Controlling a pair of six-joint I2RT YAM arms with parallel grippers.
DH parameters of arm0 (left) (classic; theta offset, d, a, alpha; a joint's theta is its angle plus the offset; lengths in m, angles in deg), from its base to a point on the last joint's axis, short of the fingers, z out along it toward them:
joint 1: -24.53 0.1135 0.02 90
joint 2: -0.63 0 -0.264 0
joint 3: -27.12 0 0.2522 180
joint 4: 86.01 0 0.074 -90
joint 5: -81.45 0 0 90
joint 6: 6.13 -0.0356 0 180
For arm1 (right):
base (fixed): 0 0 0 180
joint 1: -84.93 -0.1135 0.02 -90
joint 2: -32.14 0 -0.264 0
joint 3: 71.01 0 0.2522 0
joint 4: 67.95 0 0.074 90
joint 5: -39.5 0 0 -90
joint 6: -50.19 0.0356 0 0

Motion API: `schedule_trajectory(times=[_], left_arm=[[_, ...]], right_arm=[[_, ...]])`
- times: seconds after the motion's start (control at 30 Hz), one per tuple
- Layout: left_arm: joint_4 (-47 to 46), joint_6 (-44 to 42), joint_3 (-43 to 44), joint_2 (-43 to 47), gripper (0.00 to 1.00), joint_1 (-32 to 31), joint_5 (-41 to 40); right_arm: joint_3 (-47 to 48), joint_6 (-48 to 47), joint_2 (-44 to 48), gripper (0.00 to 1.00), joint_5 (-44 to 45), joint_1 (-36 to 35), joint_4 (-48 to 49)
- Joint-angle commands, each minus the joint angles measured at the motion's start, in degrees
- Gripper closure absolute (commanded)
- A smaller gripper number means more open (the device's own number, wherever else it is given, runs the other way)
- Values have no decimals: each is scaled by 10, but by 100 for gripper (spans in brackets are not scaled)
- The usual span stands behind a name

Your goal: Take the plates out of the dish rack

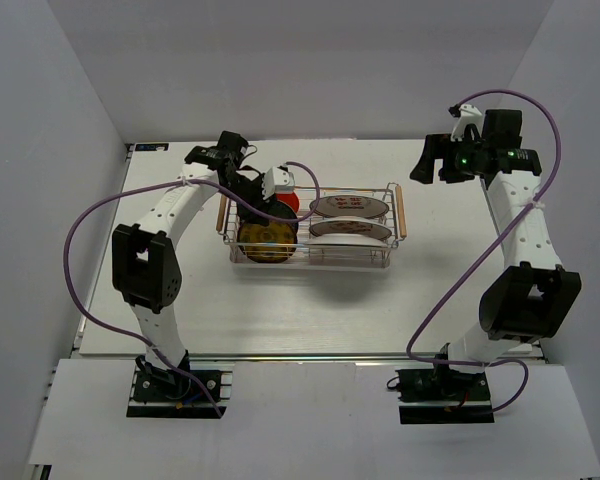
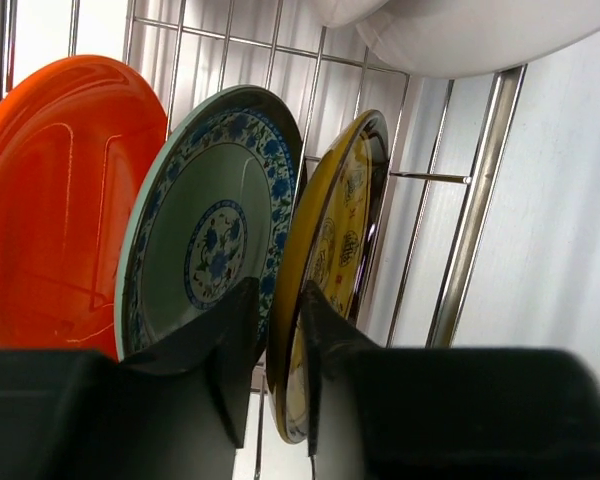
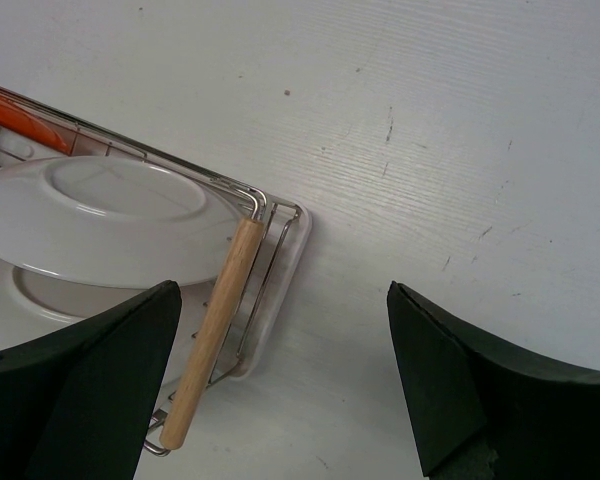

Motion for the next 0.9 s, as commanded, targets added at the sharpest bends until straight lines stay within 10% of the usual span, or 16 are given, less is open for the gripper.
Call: schedule_trajectory(times=[0.0, 0.5, 0.87], left_arm=[[-4, -6, 21, 10, 69, 0, 2], [-15, -9, 18, 66, 100, 0, 2], [-41, 2, 17, 140, 100, 0, -1]], right_arm=[[14, -6, -7, 11, -8, 0, -4], [18, -12, -8, 11, -15, -1, -11], [21, -15, 17, 11, -14, 1, -11]])
